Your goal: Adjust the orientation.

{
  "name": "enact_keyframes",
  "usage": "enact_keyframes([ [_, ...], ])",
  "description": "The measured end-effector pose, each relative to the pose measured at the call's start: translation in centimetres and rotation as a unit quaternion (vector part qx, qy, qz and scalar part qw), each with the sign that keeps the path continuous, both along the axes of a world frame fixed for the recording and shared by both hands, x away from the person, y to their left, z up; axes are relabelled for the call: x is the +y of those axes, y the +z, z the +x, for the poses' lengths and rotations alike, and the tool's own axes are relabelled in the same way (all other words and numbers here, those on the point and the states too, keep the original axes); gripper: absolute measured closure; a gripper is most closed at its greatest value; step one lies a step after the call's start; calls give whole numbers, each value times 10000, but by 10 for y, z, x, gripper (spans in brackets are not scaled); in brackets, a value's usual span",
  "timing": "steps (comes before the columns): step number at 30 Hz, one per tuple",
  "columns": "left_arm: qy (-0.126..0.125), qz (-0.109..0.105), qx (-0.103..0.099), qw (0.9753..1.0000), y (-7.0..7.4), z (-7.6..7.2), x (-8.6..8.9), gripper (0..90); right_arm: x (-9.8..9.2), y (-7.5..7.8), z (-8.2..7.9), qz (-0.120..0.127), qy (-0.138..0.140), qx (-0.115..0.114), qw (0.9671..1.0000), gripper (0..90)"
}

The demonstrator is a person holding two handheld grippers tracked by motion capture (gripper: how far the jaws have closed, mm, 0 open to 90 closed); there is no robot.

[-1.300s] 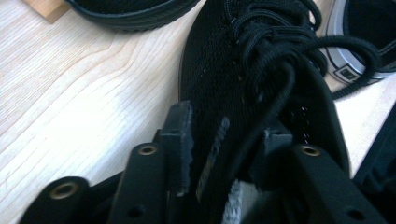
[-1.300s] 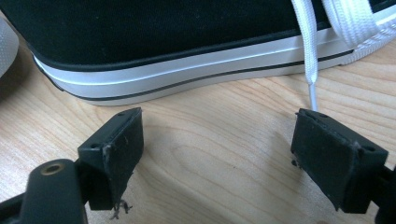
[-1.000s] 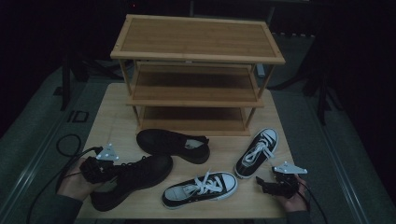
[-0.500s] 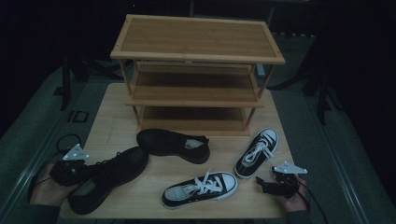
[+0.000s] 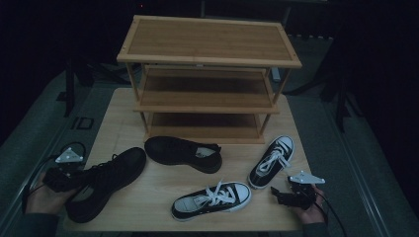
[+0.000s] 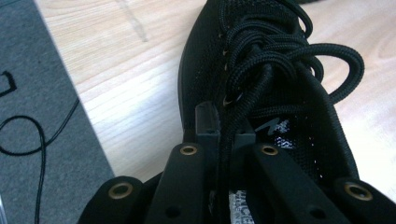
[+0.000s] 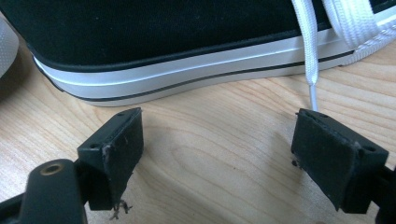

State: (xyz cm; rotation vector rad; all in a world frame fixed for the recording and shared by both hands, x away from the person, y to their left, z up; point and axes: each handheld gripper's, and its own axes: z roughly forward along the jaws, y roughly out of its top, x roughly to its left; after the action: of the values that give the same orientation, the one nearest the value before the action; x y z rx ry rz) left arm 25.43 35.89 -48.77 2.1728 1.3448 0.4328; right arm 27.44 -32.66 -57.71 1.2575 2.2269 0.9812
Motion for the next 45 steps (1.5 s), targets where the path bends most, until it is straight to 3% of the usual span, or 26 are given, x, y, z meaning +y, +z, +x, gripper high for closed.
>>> enact_keyframes([
  [4,413,-146,-111,9990,-1,10,2,869,0,0,0,0,-1,3,10000,167],
  [7,557,-227,-133,9981,-1,17,0,870,0,0,0,0,-1,3,10000,167],
  [14,430,-305,-188,9984,-1,29,-14,872,0,0,0,2,-1,4,10000,167],
  [19,180,-181,-378,9990,-2,33,-26,875,0,0,0,4,-2,6,10000,166],
  [26,-173,-111,-496,9986,1,37,-39,877,0,0,0,4,3,7,10000,166],
  [45,-653,-355,-433,9963,0,60,-65,877,0,0,1,-1,10,4,10000,165],
])
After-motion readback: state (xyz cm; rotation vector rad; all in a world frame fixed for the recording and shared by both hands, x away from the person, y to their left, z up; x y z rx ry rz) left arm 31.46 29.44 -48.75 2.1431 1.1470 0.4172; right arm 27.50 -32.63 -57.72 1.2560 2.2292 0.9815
